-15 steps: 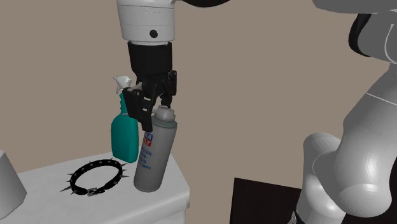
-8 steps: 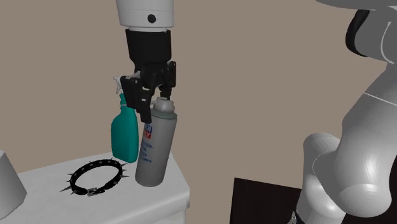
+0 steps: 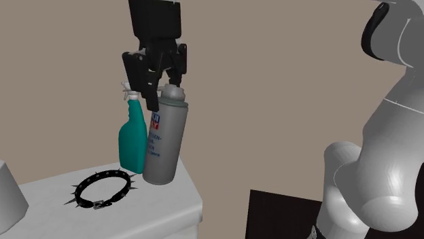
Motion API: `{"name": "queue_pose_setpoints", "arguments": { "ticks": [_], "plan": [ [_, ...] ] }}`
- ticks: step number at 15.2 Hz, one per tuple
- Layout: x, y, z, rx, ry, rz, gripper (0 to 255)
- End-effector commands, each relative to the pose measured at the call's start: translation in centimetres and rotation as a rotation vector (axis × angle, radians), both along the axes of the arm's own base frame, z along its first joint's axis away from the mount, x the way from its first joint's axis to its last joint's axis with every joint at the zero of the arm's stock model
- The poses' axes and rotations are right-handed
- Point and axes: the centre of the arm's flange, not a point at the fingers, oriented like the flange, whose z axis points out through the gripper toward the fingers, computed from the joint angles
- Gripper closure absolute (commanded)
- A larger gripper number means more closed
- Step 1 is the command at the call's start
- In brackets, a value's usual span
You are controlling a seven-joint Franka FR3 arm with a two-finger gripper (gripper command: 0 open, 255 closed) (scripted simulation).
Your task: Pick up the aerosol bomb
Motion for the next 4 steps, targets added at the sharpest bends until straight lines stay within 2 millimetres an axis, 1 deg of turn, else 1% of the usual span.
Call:
{"name": "queue_pose_setpoints", "arguments": {
  "ticks": [1,2,4],
  "plan": [
    [0.01,-0.14,1.11,0.000,0.000,0.000,255],
    [0.01,-0.14,1.64,0.000,0.000,0.000,255],
    [0.01,-0.14,1.72,0.000,0.000,0.000,255]
  ]
}}
